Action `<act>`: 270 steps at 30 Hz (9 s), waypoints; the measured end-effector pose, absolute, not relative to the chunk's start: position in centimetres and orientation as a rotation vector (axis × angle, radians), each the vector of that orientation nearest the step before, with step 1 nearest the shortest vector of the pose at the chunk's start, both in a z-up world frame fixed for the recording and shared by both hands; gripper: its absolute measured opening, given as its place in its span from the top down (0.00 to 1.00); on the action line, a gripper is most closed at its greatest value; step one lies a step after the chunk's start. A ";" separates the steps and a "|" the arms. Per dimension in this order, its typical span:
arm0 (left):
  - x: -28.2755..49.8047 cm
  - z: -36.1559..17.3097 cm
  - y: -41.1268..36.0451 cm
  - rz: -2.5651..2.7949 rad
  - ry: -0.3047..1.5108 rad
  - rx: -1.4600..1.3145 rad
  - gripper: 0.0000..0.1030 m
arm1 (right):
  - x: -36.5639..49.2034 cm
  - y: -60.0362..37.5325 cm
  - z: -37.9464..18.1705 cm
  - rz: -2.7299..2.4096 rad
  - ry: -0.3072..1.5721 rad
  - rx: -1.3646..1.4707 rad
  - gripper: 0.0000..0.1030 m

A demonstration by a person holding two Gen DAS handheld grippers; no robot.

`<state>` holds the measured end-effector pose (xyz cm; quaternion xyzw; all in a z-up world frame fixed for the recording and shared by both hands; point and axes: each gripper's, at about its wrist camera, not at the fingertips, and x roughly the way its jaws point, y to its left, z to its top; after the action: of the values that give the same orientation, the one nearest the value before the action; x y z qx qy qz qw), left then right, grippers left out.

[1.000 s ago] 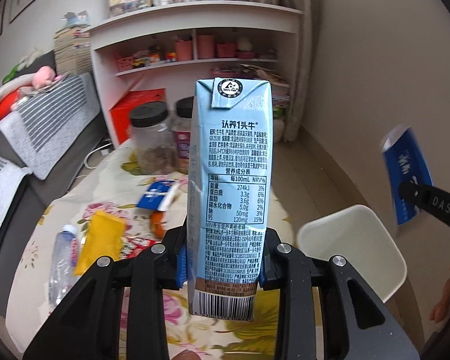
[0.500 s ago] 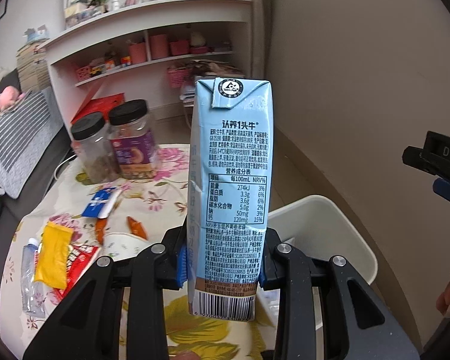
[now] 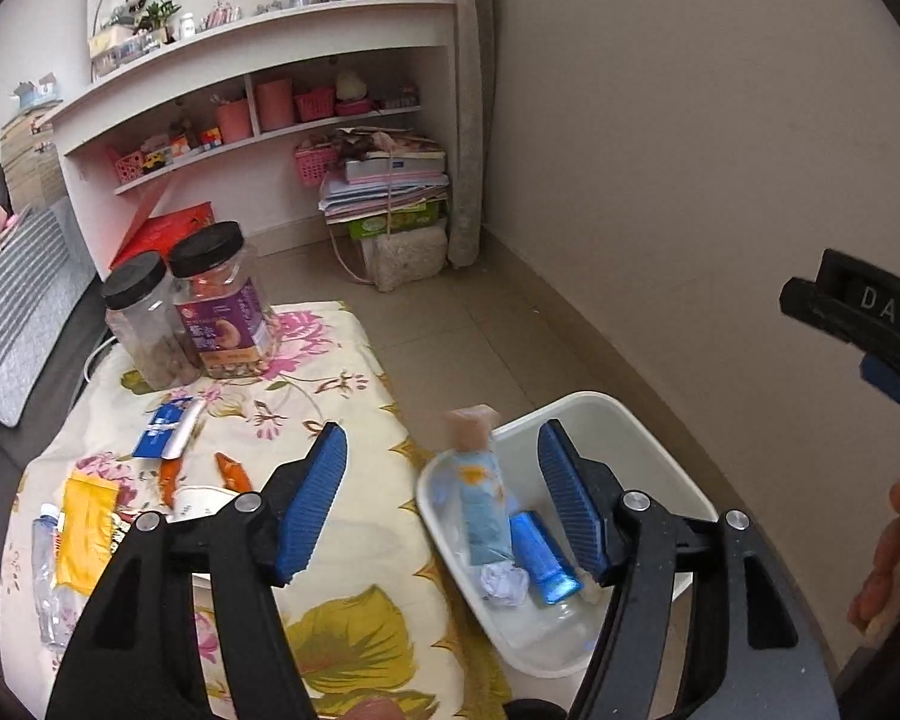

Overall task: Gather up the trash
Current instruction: 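Move both open grippers back over the table toward the bottle and snack bag, then grasp the clear water bottle with the left gripper while the right gripper grasps the yellow snack bag, then carry the bottle and yellow bag to the white bin and release both, then grasp the red noodle wrapper with the left gripper while the right gripper grasps the white paper cup, then carry the wrapper and paper cup over the white bin and open both grippers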

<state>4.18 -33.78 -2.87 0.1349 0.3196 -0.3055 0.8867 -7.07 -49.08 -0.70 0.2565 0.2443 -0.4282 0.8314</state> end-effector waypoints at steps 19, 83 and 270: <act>9.8 -1.4 -23.6 -0.384 0.621 0.242 0.20 | -0.2 -39.9 0.5 -0.812 0.493 0.275 0.07; 25.1 -10.3 9.3 -0.045 1.275 0.014 0.52 | 23.1 -11.0 -15.1 0.060 1.078 0.150 0.26; 25.7 -9.7 -1.1 -0.168 1.141 0.226 0.60 | 22.5 -23.9 -18.8 -0.217 1.257 0.408 0.33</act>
<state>25.66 -1.08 -9.69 0.1066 0.5383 -0.0794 0.8322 22.47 -23.86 -18.82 0.1892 0.5824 -0.1007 0.7841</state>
